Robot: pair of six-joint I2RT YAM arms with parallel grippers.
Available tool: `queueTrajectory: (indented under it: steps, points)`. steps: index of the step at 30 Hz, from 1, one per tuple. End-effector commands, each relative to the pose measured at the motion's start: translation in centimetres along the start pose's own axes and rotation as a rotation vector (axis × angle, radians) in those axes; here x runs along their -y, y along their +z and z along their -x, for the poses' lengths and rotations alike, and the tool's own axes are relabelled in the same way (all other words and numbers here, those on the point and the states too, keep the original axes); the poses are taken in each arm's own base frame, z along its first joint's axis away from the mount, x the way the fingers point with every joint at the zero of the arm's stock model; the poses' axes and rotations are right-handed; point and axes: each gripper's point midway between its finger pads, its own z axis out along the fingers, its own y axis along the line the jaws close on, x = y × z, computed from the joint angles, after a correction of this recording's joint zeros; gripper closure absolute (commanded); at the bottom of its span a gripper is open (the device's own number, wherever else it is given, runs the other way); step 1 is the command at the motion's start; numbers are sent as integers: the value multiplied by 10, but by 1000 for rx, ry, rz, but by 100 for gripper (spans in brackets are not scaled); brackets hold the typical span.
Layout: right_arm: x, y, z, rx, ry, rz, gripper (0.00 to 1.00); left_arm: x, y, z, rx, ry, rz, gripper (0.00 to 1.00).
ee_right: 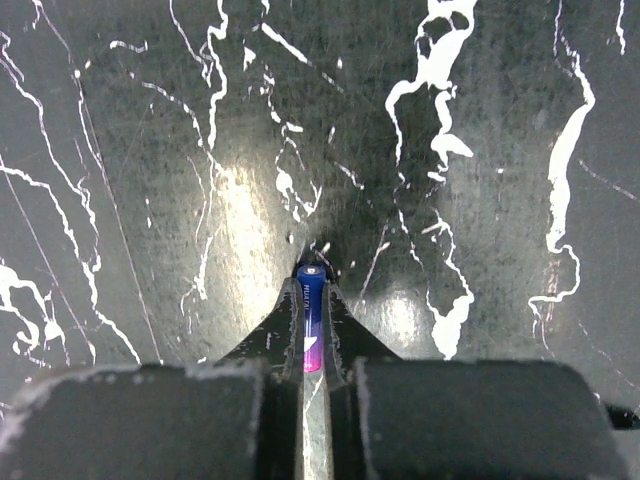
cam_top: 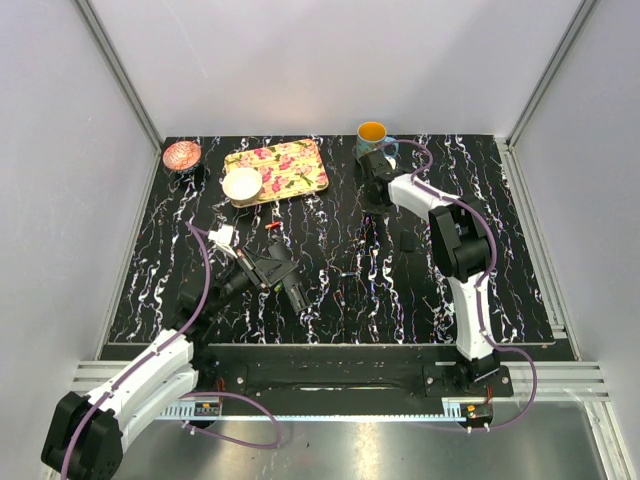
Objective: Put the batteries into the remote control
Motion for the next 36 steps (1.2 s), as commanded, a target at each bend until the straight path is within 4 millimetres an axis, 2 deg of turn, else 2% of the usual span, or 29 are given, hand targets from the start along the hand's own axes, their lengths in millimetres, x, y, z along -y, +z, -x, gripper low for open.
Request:
queueTrajectory:
  steps: [1, 2, 3, 4, 5, 6, 7, 8, 9, 10, 11, 12, 13, 14, 15, 16, 18, 19, 21, 22, 24, 25, 26, 30, 34, 36]
  points:
    - [-9, -48, 16, 43, 4, 67, 100, 20, 2, 9, 24, 28, -69, 100]
    - [-12, -59, 15, 47, -3, 88, 100, 21, 3, 10, 24, 29, -69, 100]
    - [-20, -84, 23, 88, -10, 133, 100, 23, 4, 11, 26, 36, -74, 100]
    - [-17, -89, 11, 76, -33, 139, 100, 21, 6, 12, 24, 34, -66, 100]
    - [-19, -99, 9, 89, -46, 162, 100, 24, 8, 14, 33, 39, -74, 100]
    - [-26, -128, 20, 158, -51, 216, 100, 25, 10, 16, 38, 34, -78, 100]
    - [-23, -131, 1, 143, -69, 220, 100, 23, 13, 17, 35, 27, -71, 100]
    - [-24, -142, -3, 157, -78, 244, 100, 25, 15, 19, 39, 29, -81, 100]
    - [-32, -174, 4, 219, -81, 325, 100, 29, 18, 23, 49, 27, -89, 100]
    - [-28, -175, -15, 198, -91, 336, 100, 26, 22, 24, 46, 19, -78, 100]
    - [-28, -187, -18, 223, -93, 358, 100, 29, 25, 28, 59, 24, -93, 100]
    - [-37, -219, -17, 270, -104, 451, 100, 34, 28, 32, 68, 23, -102, 100]
    - [-33, -222, -31, 265, -119, 459, 100, 29, 33, 32, 68, 13, -91, 100]
    - [-41, -237, -40, 282, -150, 497, 100, 33, 36, 37, 86, 18, -103, 100]
    - [-44, -264, -40, 337, -161, 550, 100, 38, 40, 40, 93, 20, -114, 100]
    - [-45, -270, -51, 340, -181, 564, 100, 33, 46, 41, 92, 12, -97, 100]
    - [-53, -296, -68, 350, -218, 626, 100, 44, 55, 46, 105, 13, -127, 100]
    - [-55, -302, -72, 350, -232, 636, 100, 38, 61, 46, 99, -1, -111, 100]
    - [-59, -314, -84, 348, -263, 651, 100, 50, 69, 50, 108, -23, -157, 100]
    - [-60, -318, -88, 348, -263, 659, 100, 43, 76, 49, 103, -47, -144, 100]
    - [-60, -323, -95, 338, -267, 661, 100, 52, 81, 51, 111, -94, -194, 100]
    - [-63, -327, -96, 335, -276, 670, 100, 42, 88, 47, 101, -123, -179, 100]
    - [-64, -327, -98, 330, -282, 672, 100, 48, 90, 49, 112, -130, -215, 100]
    - [-71, -328, -100, 350, -298, 653, 100, 43, 106, 36, 77, -209, -231, 100]
    - [-86, -334, -104, 368, -311, 675, 100, 44, 112, 30, 72, -224, -239, 100]
    - [-91, -328, -105, 364, -328, 666, 100, 44, 114, 30, 70, -224, -238, 100]
